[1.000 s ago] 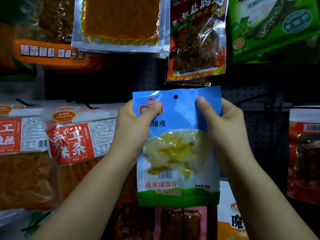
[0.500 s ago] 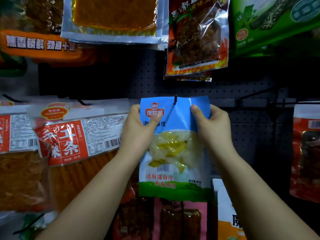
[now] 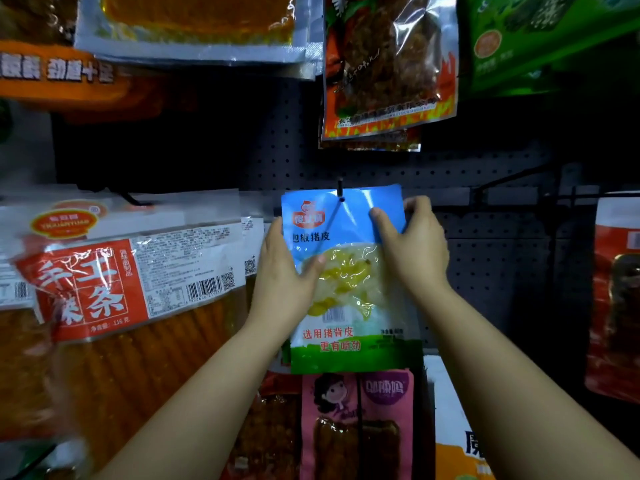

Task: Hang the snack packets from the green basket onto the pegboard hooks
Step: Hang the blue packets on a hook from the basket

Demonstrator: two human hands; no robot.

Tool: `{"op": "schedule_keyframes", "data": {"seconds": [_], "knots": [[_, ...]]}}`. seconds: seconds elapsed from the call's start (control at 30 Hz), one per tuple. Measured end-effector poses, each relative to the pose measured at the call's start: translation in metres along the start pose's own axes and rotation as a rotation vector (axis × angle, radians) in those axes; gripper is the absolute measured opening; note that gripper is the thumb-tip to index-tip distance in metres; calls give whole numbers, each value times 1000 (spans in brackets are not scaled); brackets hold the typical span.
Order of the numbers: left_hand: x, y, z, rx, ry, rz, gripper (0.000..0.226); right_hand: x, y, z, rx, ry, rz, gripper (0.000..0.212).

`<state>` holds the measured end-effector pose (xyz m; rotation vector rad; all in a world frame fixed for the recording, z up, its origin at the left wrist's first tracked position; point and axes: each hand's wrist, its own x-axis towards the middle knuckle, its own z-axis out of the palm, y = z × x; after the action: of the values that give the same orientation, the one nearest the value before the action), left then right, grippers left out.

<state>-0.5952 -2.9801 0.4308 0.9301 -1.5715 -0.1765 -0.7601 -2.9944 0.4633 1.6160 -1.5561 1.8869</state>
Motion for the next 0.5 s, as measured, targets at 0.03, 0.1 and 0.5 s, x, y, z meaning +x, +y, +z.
{"op": "schedule_keyframes", "data": {"seconds": [0.03, 0.1, 0.5], "knots": [[-5, -2, 0, -13, 6, -2, 67, -9, 6, -2, 101, -25, 5, 37], [-17, -7, -1, -48, 12, -32, 73, -33, 19, -5, 271, -77, 35, 34], [-56, -35, 21, -219, 108, -297, 53, -128, 71, 11, 408, -207, 229, 49]]}}
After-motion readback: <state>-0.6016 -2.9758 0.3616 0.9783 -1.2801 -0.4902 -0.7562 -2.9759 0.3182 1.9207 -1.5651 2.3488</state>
